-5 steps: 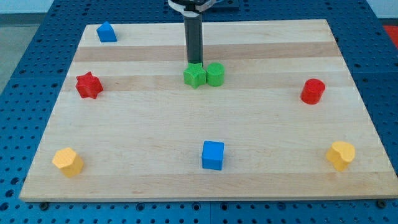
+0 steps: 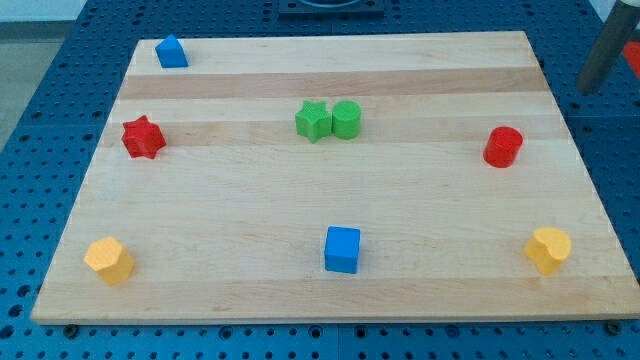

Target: Move the yellow heart below green circle

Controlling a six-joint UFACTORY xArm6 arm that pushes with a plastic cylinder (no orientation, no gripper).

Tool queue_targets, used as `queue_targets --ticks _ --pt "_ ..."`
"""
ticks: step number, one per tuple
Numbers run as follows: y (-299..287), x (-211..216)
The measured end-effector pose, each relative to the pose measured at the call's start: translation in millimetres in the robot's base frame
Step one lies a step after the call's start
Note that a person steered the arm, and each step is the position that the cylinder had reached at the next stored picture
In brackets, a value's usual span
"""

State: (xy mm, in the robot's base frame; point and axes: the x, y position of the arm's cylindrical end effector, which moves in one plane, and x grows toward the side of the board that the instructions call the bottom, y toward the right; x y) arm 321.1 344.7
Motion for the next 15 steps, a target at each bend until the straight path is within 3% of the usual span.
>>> queue_targets --ticks 2,4,5,6,7,8,9,10,11,12,13,14,15 --pt "1 13" --pt "-12 172" --pt "-23 234" --pt "-76 263" --pt "-156 243" --pt "-242 191" --pt "-262 190" --pt "-252 226" --pt "-245 216" --pt "-254 178" --pt "-294 146" --pt "-324 136" --pt "-319 158"
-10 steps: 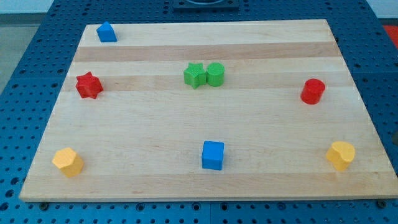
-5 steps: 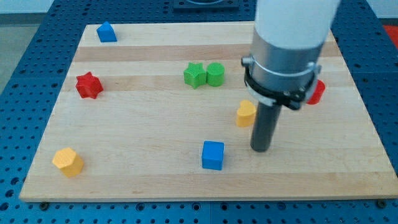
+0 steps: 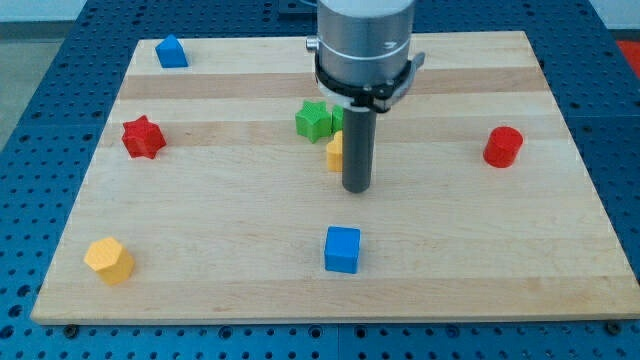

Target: Move the yellow heart below green circle

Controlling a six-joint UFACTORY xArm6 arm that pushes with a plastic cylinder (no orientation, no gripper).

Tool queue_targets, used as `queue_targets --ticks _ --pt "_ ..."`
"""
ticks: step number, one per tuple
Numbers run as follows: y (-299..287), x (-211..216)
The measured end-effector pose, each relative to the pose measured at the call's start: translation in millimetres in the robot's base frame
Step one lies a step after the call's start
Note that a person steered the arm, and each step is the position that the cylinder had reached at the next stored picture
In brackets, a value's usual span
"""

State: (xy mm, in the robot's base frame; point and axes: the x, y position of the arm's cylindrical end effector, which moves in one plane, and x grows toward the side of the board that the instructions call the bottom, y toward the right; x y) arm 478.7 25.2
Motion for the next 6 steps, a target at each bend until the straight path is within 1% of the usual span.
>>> queue_targets --ticks 1,2,3,4,5,6 --pt "-15 0" --pt "-29 -16" --pt "-28 -33" --pt "-19 -40" --pt "-19 -40" --pt "-41 -26"
